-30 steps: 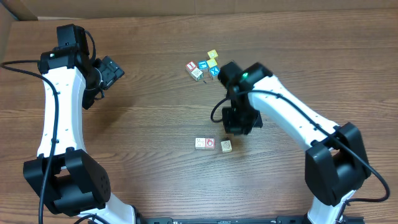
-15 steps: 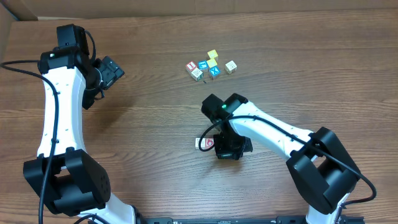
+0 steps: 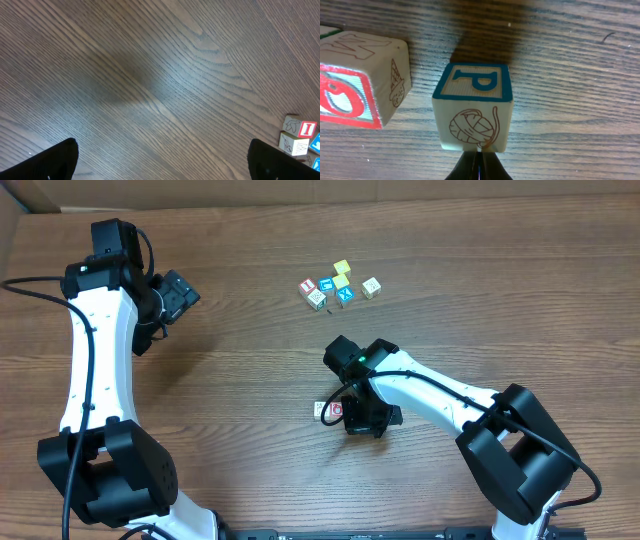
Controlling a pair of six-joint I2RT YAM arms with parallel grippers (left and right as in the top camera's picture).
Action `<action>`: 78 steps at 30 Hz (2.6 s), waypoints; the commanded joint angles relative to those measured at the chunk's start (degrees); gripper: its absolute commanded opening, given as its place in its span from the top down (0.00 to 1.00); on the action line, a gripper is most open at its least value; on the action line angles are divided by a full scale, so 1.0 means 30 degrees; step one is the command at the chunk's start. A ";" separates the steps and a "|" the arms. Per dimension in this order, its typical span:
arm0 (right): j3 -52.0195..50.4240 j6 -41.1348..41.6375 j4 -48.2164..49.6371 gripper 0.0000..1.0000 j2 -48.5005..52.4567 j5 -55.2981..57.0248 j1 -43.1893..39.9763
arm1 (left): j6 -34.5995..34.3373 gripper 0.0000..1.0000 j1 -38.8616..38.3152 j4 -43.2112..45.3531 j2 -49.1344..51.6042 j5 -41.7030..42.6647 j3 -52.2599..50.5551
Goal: Flip 3 blocks
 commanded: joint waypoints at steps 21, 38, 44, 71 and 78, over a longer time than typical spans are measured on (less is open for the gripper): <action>0.1056 0.0131 -0.2106 0.96 -0.4211 -0.0051 -0.1472 | 0.0153 0.00 -0.0007 0.0022 0.0138 -0.0117 0.0299; -0.6193 0.6047 0.6003 0.96 -0.4211 -0.1647 -0.1865 | 0.0153 0.00 -0.0007 0.0022 0.0138 -0.0117 0.0299; -0.6207 0.6135 0.6819 0.96 -0.4211 -0.1916 -0.1880 | 0.0153 0.00 -0.0007 0.0022 0.0138 -0.0117 0.0299; -0.6040 0.4962 0.6790 0.96 -0.4495 -0.3206 -0.2477 | 0.0153 0.00 -0.0007 0.0022 0.0138 -0.0117 0.0299; -0.6084 0.4947 0.7767 0.96 -0.4452 -0.1443 -0.2630 | 0.0153 0.00 -0.0007 0.0029 0.0138 -0.0117 0.0299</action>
